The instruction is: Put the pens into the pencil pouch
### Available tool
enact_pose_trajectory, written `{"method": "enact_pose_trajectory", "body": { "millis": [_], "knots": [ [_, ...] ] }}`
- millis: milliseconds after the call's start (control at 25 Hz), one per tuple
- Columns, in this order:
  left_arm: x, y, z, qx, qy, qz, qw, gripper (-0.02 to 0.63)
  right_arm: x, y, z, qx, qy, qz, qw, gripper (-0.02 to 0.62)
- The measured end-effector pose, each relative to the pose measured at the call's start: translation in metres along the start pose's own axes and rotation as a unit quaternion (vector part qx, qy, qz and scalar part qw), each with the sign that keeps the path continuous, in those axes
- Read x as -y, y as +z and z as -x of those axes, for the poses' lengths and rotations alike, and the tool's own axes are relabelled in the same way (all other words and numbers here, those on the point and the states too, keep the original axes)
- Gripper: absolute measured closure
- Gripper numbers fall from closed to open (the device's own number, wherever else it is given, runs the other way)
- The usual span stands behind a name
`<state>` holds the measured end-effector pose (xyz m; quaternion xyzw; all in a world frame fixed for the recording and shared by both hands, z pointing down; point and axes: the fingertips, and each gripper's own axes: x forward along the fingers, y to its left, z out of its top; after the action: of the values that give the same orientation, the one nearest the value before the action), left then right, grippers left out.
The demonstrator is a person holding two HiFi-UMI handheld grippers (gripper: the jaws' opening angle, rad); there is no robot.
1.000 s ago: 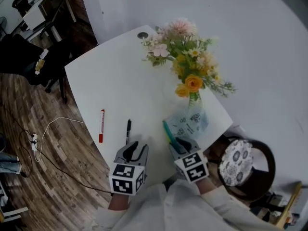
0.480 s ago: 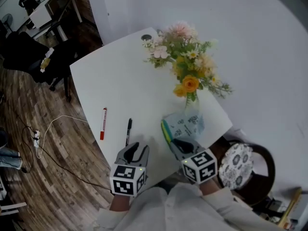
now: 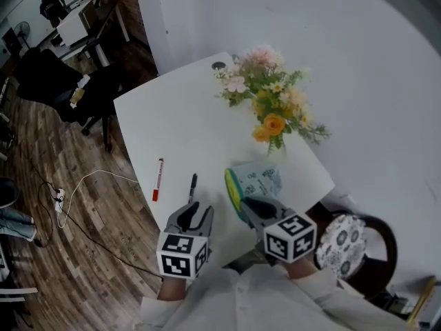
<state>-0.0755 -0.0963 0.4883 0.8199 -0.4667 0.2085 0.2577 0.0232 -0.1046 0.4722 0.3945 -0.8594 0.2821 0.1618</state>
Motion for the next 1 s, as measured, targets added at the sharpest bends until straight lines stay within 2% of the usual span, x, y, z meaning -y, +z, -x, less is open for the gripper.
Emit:
{"method": "enact_pose_trajectory", "body": {
  "millis": [440, 680, 1000],
  "knots": [
    [-0.013, 0.016, 0.016, 0.020, 0.019, -0.010, 0.9996, 0.491, -0.031, 0.041, 0.004, 0.056, 0.059, -0.042, 0.996, 0.561],
    [-0.022, 0.019, 0.015, 0.017, 0.019, -0.013, 0.9996, 0.491, -0.040, 0.060, 0.009, 0.089, 0.116, -0.119, 0.982, 0.561],
    [-0.033, 0.027, 0.012, 0.010, 0.018, -0.022, 0.9996, 0.491, -0.037, 0.071, 0.012, 0.102, 0.145, -0.183, 0.967, 0.561]
  ]
}}
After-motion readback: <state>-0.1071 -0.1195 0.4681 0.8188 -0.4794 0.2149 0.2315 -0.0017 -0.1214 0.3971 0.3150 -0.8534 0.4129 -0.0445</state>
